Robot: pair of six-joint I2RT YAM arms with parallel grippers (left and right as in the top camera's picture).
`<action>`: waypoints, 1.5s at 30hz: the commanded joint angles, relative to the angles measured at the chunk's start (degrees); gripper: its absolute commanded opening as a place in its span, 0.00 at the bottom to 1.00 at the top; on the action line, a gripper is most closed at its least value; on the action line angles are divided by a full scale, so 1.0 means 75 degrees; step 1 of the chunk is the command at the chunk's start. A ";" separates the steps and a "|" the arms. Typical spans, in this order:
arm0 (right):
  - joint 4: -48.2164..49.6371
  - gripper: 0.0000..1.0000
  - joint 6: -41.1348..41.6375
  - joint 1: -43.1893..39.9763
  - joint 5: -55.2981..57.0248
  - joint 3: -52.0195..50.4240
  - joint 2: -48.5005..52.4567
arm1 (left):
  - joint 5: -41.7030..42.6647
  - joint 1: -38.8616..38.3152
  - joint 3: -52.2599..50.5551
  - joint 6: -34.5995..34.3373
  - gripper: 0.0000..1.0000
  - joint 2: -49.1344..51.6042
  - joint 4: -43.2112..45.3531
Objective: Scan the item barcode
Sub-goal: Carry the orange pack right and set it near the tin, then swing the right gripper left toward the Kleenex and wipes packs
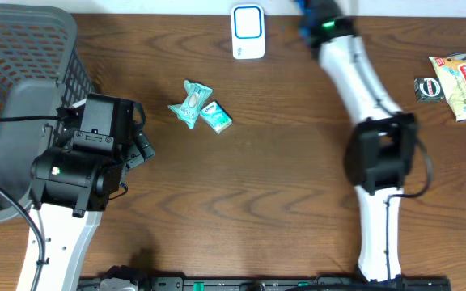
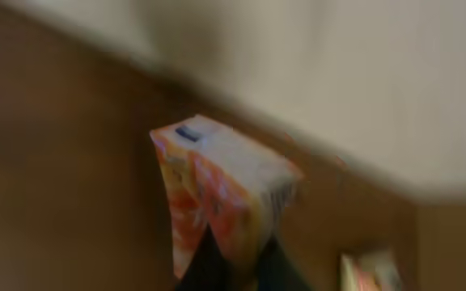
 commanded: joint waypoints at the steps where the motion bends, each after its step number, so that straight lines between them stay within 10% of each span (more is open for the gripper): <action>1: -0.1515 0.01 0.1504 -0.1445 0.0169 0.0108 -0.0353 | -0.0154 0.0041 0.0015 -0.0035 1.00 -0.0009 -0.0029; 4: -0.2154 0.11 0.1853 -0.2282 -0.0087 -0.0003 -0.0353 | -0.0154 0.0041 0.0015 -0.0035 1.00 -0.0009 -0.0029; 5: -0.2296 0.34 0.1970 -0.2573 -0.0396 -0.0067 -0.0353 | -0.0154 0.0041 0.0015 -0.0035 1.00 -0.0009 -0.0029; 6: -0.2448 0.93 0.2139 -0.2940 -0.0941 -0.0134 -0.0353 | -0.0154 0.0041 0.0015 -0.0035 1.00 -0.0009 -0.0029; 7: -0.2527 0.99 0.2308 -0.3217 -0.1428 -0.0204 -0.0353 | -0.0154 0.0041 0.0015 -0.0035 1.00 -0.0009 -0.0029; 14: -0.2582 0.99 0.2903 -0.3882 -0.3279 -0.0600 -0.0353 | -0.0154 0.0041 0.0015 -0.0035 1.00 -0.0009 -0.0029; 24: -0.2920 0.93 0.2897 -0.3287 -1.2115 -0.0720 -0.0353 | -0.0154 0.0041 0.0015 -0.0035 1.00 -0.0009 -0.0029; 45: -0.3223 0.62 0.2766 0.2320 -0.5796 -0.0723 -0.0353 | -0.0154 0.0041 0.0015 -0.0035 1.00 -0.0009 -0.0029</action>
